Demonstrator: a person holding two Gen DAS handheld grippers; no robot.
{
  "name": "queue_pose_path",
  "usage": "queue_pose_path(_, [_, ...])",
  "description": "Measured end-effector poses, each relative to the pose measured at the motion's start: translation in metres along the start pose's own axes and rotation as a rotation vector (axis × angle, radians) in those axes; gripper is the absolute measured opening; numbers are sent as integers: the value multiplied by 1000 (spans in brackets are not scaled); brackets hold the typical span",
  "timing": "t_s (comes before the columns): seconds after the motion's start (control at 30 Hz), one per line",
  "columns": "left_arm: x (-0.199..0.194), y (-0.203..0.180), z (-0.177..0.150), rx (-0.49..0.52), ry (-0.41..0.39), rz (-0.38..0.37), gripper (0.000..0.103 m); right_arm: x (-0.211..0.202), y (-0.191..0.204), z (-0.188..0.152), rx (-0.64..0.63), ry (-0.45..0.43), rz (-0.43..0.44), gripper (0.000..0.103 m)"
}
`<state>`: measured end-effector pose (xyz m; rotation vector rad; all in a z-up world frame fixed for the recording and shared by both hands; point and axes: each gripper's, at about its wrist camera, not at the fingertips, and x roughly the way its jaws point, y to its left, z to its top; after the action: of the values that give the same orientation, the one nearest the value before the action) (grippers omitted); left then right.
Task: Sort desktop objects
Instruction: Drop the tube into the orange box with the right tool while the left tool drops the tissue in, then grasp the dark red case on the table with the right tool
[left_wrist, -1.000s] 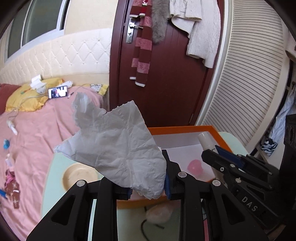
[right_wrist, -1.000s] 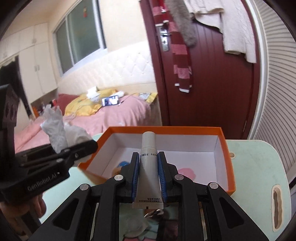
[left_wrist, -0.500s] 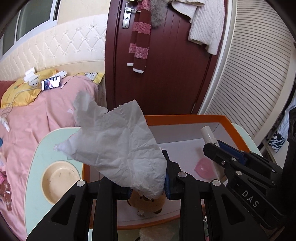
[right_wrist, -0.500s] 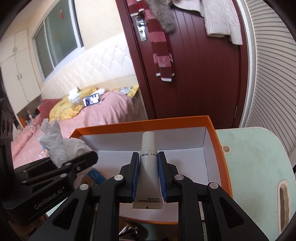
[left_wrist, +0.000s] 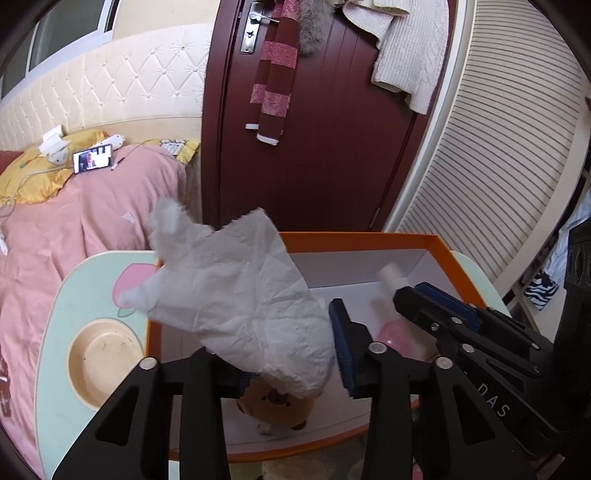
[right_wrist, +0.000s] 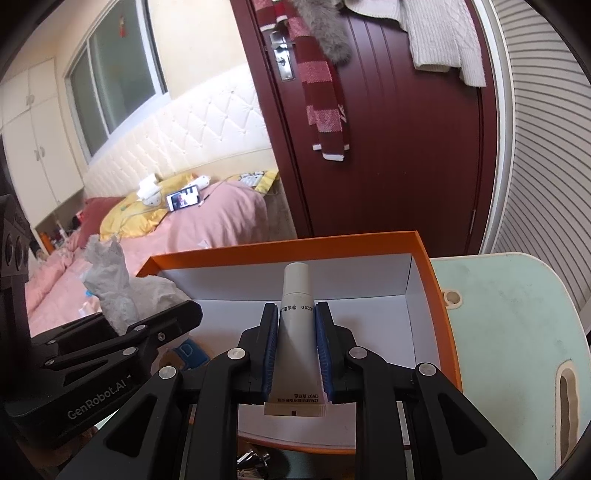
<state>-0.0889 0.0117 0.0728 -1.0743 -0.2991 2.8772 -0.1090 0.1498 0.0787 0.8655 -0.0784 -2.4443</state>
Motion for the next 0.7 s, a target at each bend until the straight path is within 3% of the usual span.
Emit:
queue_pose_path(0.03, [-1,-1,0,4,-3,5,46,-2,0,0,5,-7,-1,33])
queue_pose_path(0.07, [-3,-2,1,7,-8,22,51,-4,-1,0,9,-14,-2,34])
queue_pose_path(0.17, [-14,0,2,9,-51,114,85,-10,-3,0,20,-26,0,35])
queue_pose_path(0.27, [-28,8,0,-6,-106,108,86,-16,-3,1,25,-30,16,43])
queue_pose_path(0.33, [-33,13,-2,-23,-97,105,86,-23,1,-1,18,-48,-5,58])
queue_pose_path(0.7, [-52,25,-32,-37,-23,161,86,-56,23,-16,-61,-56,-38,58])
